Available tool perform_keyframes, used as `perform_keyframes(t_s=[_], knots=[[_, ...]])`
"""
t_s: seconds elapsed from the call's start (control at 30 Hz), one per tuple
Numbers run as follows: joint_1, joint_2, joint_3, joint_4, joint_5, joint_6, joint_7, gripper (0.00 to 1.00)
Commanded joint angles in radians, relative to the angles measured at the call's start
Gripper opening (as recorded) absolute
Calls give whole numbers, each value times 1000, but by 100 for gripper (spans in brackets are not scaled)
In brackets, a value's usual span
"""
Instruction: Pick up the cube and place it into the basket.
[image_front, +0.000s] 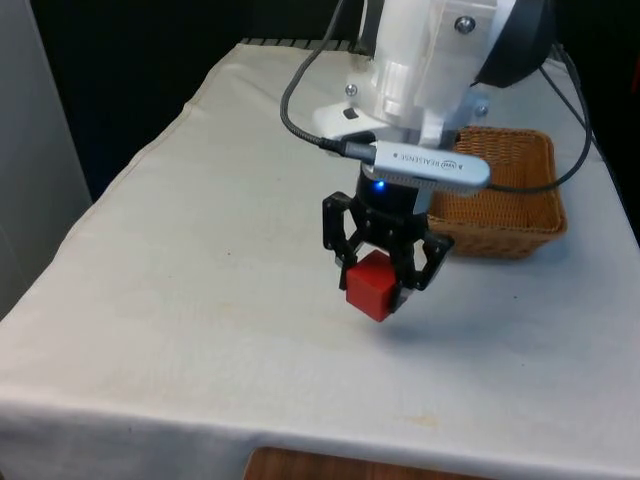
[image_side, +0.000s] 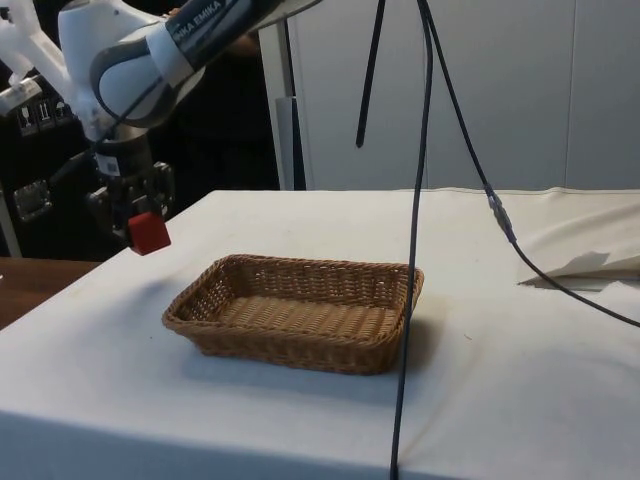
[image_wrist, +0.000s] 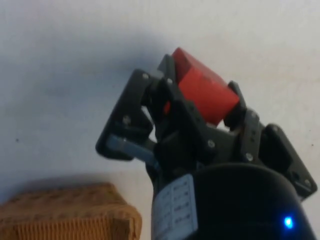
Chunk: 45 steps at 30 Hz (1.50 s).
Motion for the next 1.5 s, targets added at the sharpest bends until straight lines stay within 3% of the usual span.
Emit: perform_keyframes(t_s=[0.0,0.03,0.2,0.23,0.27,0.47,0.5,0.53,0.8,0.83,0.87,1.07,1.1,1.13,1.33,1.37,1.4,1.47], knots=[[1,-6,1,-6,0,-1,0,12],[5,-37,3,-47,-1,10,0,12],[13,-68,1,-82,-2,8,4,12],[10,-46,1,-48,0,-8,-1,12],[15,-74,1,-89,-3,9,6,12],[27,-113,0,-132,-4,9,13,12],[23,-90,1,-96,0,-8,5,12],[29,-123,0,-144,-4,10,13,12],[39,-166,-1,-187,-6,17,20,12],[33,-143,1,-151,-2,-8,10,12],[41,-176,-1,-198,-8,20,23,12],[46,-201,-2,-235,-18,43,37,12],[42,-180,1,-198,-12,12,26,12],[47,-204,-3,-240,-21,48,39,12],[48,-231,-1,-282,-39,60,49,12],[43,-203,1,-236,-33,33,40,12],[48,-235,-1,-288,-40,60,49,12],[49,-245,-1,-300,-44,59,49,12]])
